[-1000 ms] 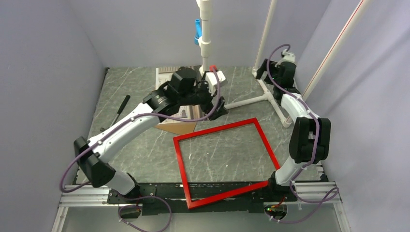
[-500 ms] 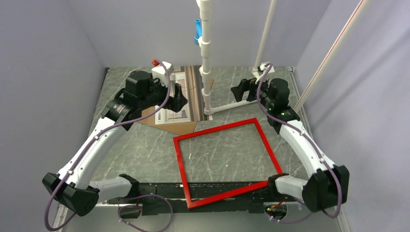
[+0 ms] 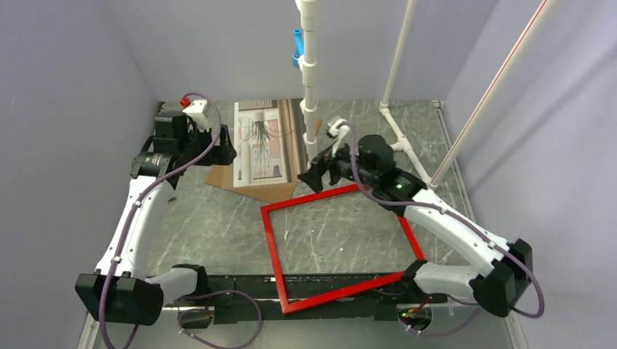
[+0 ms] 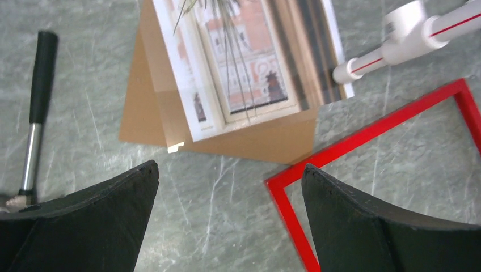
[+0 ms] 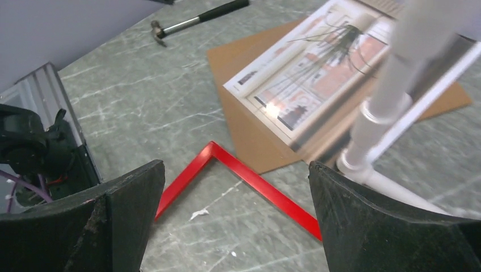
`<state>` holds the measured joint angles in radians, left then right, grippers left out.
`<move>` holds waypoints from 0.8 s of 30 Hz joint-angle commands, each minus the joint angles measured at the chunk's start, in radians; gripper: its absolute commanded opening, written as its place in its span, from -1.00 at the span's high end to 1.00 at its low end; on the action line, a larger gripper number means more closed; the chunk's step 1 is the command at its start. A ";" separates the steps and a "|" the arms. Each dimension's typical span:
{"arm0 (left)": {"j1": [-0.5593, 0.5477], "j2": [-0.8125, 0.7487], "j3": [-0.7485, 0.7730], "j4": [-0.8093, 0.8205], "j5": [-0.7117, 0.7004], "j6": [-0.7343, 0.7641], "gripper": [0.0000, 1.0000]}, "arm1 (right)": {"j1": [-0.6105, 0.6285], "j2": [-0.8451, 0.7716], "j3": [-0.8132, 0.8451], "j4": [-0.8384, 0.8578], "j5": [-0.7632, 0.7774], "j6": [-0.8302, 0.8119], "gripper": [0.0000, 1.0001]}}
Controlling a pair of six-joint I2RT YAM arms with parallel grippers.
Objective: Put the photo into the frame
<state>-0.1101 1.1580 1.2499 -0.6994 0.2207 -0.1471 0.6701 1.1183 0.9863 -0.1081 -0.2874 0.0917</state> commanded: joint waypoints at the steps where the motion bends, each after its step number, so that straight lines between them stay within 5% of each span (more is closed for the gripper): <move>1: 0.021 -0.050 -0.085 0.053 -0.049 0.004 -0.99 | 0.120 0.125 0.127 0.039 0.098 -0.033 -0.99; 8: 0.030 -0.092 -0.254 0.161 -0.166 0.029 -0.99 | 0.214 0.367 0.320 0.066 0.255 0.015 -0.99; 24: 0.050 -0.133 -0.278 0.146 -0.301 0.039 -0.99 | 0.238 0.845 0.773 0.025 0.642 -0.034 -0.99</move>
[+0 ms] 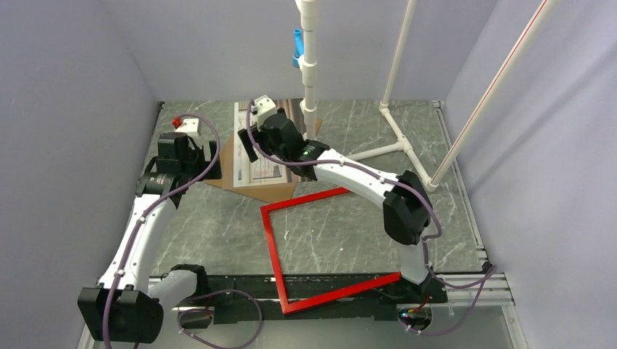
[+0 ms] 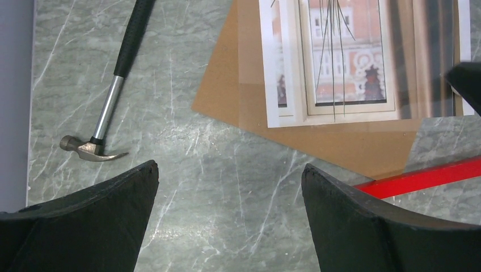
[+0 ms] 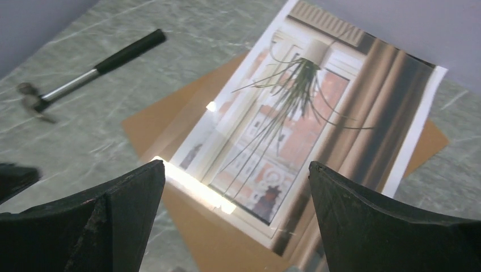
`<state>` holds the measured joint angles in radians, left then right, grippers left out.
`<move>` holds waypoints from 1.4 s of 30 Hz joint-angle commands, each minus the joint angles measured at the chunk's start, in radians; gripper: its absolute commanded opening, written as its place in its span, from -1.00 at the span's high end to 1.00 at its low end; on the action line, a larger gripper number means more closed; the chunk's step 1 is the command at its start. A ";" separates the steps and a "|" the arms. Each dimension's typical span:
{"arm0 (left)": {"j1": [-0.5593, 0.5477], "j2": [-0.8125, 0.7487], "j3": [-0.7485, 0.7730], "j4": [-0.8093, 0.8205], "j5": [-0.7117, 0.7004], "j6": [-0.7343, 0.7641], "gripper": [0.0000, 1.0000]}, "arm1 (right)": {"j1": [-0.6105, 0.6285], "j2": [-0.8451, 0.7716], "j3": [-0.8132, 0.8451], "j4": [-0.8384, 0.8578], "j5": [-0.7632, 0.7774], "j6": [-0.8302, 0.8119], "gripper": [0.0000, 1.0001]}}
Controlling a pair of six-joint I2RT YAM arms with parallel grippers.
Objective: Put the photo into the frame
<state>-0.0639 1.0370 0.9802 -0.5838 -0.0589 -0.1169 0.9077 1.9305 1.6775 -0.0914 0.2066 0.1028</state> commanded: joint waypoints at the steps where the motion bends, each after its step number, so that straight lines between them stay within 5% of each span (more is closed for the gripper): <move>1: 0.003 -0.010 -0.008 0.028 -0.019 0.010 -0.99 | -0.006 0.046 0.096 0.004 0.165 -0.049 -0.99; 18: 0.003 0.015 -0.008 0.031 0.048 0.017 -0.99 | -0.210 0.077 0.091 -0.016 0.044 0.099 -0.99; 42: 0.004 0.029 -0.007 0.031 0.062 0.023 -0.99 | -0.380 0.045 0.002 0.040 0.123 0.172 -0.99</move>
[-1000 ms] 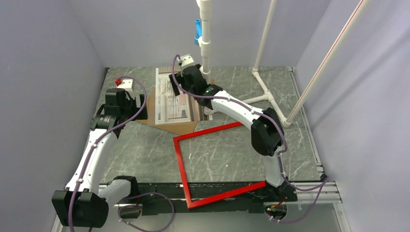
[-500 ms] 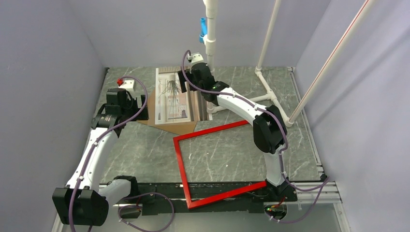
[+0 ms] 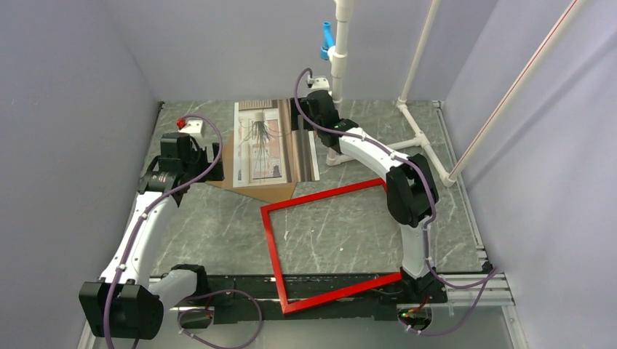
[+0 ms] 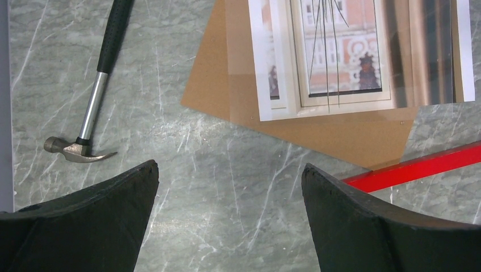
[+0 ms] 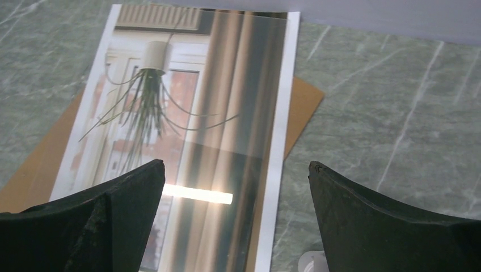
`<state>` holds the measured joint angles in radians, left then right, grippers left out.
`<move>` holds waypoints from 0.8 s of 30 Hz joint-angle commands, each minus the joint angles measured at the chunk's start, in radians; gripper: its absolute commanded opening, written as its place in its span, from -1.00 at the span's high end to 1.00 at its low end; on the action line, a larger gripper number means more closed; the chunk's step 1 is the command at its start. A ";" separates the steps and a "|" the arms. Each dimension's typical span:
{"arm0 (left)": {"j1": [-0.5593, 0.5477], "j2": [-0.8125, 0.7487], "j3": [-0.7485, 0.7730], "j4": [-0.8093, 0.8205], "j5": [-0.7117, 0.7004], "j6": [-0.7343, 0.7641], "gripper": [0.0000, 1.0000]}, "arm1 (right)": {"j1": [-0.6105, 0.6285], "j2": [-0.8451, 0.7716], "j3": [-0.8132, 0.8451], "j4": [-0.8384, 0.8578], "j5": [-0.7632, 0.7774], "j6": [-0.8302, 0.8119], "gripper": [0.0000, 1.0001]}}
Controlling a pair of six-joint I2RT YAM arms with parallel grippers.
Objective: Put the photo into the frame
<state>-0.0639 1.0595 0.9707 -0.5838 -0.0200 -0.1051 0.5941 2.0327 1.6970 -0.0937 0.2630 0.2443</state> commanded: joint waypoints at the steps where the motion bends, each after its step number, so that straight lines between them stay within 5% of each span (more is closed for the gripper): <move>1: 0.003 0.007 0.002 0.031 0.023 0.012 -0.99 | -0.071 -0.058 -0.018 0.044 0.067 0.032 -0.99; 24: 0.004 0.013 0.002 0.034 0.038 0.018 -0.98 | -0.179 -0.028 0.006 0.037 0.166 0.064 -0.99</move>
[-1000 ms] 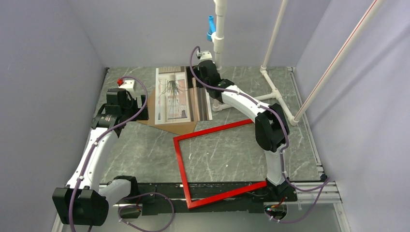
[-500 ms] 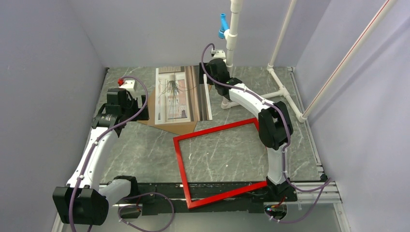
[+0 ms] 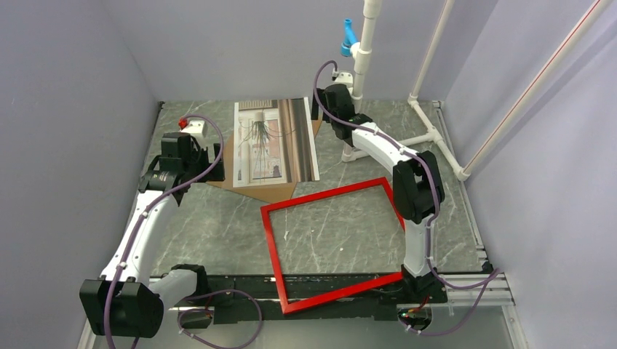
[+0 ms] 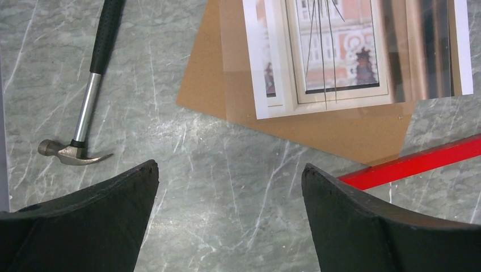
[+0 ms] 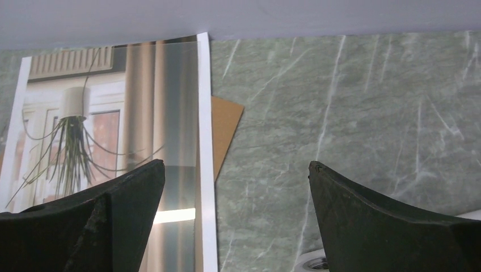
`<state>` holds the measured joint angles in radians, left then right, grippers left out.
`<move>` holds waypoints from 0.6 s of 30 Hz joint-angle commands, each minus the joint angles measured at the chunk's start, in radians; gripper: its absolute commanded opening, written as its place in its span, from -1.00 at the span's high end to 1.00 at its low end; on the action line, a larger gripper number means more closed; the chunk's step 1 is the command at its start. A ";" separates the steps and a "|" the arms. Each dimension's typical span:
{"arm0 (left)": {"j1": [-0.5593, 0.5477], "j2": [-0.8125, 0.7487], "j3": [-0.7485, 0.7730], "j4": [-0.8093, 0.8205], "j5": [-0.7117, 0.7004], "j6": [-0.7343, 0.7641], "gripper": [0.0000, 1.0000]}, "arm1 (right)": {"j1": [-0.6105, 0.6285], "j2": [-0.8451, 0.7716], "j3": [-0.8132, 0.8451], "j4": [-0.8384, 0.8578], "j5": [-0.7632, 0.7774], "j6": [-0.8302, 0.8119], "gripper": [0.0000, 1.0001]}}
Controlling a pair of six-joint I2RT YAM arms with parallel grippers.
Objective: Put the photo into the frame
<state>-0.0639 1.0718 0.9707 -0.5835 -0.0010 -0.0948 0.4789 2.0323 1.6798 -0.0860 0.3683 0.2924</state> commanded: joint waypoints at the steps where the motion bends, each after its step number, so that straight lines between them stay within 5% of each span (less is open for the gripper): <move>1: 0.004 -0.001 0.002 0.034 0.023 0.009 -0.98 | -0.068 -0.027 0.026 0.028 0.056 0.016 -0.99; 9: 0.003 -0.014 -0.005 0.050 0.087 0.022 -0.98 | -0.077 -0.071 0.009 -0.015 -0.073 0.026 -0.99; 18: -0.005 -0.047 -0.031 0.092 0.219 0.036 -0.98 | -0.073 -0.214 -0.188 0.033 -0.277 0.104 -0.99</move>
<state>-0.0643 1.0592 0.9478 -0.5476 0.1249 -0.0837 0.4267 1.9144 1.5417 -0.0826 0.1879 0.3355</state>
